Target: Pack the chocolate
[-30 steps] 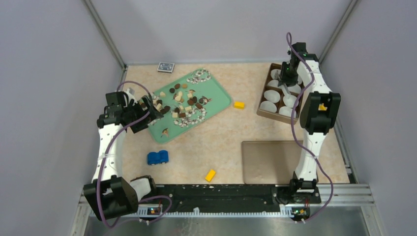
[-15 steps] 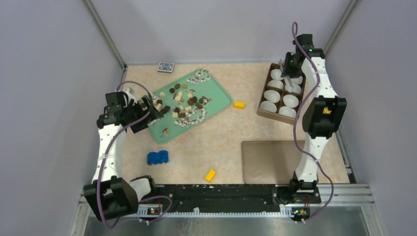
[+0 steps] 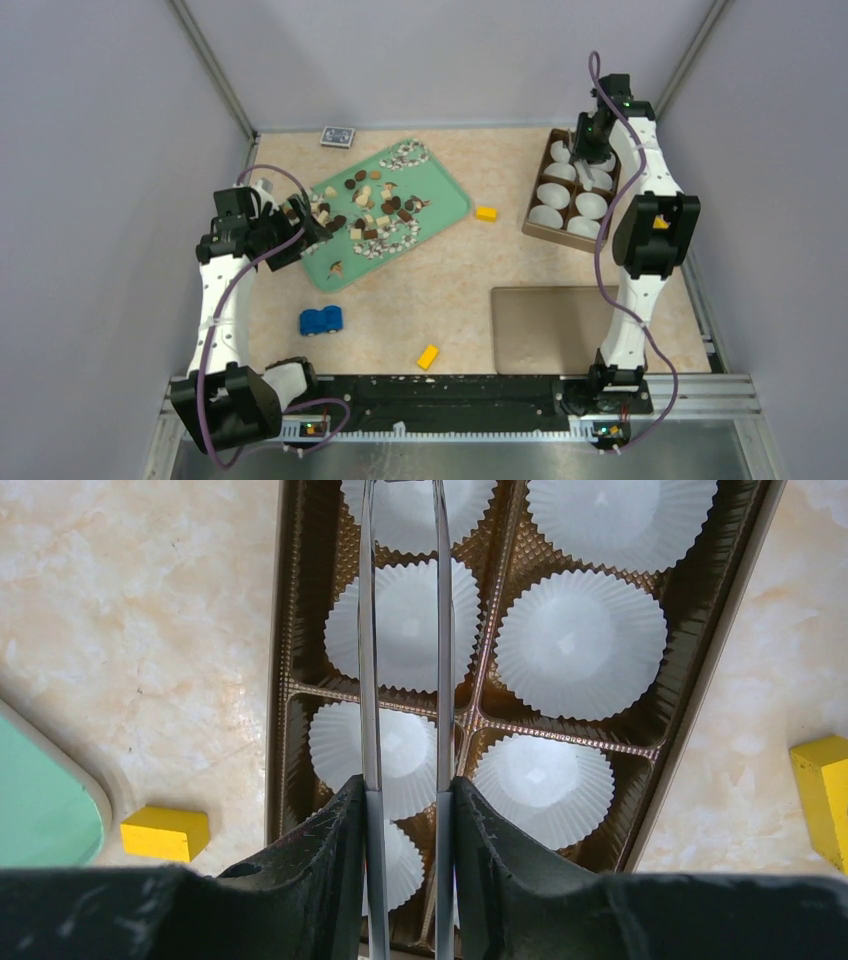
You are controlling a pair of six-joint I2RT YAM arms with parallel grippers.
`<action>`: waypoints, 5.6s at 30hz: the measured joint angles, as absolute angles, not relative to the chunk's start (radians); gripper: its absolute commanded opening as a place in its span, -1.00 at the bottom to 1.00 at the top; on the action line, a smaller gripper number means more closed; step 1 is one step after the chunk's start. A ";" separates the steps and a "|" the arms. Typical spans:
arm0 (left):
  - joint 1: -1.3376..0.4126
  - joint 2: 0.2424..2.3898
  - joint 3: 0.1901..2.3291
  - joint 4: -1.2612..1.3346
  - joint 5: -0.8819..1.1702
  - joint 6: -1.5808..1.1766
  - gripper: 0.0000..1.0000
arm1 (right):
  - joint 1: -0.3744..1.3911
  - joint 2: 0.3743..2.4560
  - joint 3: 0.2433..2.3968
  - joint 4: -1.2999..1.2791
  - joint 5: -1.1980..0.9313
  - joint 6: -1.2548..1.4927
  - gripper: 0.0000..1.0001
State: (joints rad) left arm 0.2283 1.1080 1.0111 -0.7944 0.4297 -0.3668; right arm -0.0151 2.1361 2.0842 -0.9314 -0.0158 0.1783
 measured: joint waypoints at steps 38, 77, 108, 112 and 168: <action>0.227 1.108 1.011 -0.805 0.430 -0.367 0.98 | 0.107 1.970 1.946 -0.914 0.044 0.176 -0.60; 0.227 1.086 1.010 -0.817 0.426 -0.366 0.97 | 0.842 1.872 1.491 -0.561 0.156 0.208 -0.20; 0.227 1.082 1.010 -0.817 0.426 -0.363 0.97 | 0.846 1.864 1.567 -0.577 0.202 0.185 -0.72; 0.227 1.082 1.008 -0.817 0.426 -0.363 0.98 | 0.815 1.731 1.528 -0.578 0.198 0.203 -0.73; 0.226 1.073 1.008 -0.824 0.453 -0.367 0.97 | 0.076 1.778 1.476 -0.615 0.110 0.265 -0.28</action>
State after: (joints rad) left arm 0.2264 1.0725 1.0080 -0.8242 0.4534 -0.3672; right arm 0.0761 1.7782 1.4757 -0.6151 0.1101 0.2653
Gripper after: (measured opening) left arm 0.987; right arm 0.368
